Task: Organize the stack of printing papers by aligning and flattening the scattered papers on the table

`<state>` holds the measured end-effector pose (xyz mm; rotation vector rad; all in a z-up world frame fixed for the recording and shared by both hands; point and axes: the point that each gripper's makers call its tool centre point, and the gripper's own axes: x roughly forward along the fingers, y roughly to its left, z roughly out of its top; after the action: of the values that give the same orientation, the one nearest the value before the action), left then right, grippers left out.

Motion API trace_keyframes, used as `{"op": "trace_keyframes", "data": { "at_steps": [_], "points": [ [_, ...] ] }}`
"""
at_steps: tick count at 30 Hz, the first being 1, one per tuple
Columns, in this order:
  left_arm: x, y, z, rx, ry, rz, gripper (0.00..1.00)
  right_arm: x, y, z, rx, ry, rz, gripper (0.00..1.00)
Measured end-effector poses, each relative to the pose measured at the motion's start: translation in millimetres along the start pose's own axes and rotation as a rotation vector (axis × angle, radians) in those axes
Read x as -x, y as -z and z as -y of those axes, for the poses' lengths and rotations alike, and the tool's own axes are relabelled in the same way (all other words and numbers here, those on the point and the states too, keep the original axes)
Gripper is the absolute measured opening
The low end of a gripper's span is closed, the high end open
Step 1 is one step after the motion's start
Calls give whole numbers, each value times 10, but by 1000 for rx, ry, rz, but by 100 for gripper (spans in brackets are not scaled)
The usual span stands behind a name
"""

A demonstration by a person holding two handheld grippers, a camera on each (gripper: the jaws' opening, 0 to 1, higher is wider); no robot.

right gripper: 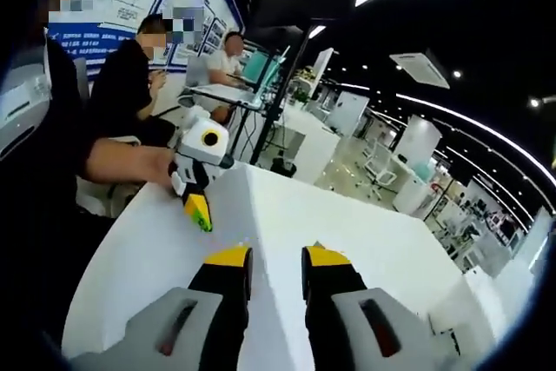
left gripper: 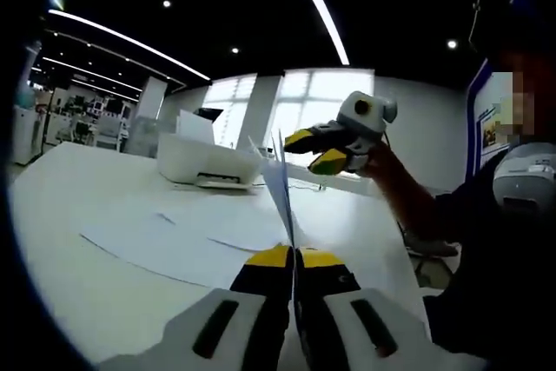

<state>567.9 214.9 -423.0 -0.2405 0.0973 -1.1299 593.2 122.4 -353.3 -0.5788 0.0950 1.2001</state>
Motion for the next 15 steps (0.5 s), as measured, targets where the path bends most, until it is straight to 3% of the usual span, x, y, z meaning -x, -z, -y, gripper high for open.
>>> {"op": "trace_keyframes", "data": {
  "at_steps": [5,15],
  "points": [
    [6,-12,-7,9,0,6,6,190,181,202,-19,75,-23,21],
    [84,-118,-93,79,-15,66,6,526,494,476,-61,150,-71,24]
  ]
}}
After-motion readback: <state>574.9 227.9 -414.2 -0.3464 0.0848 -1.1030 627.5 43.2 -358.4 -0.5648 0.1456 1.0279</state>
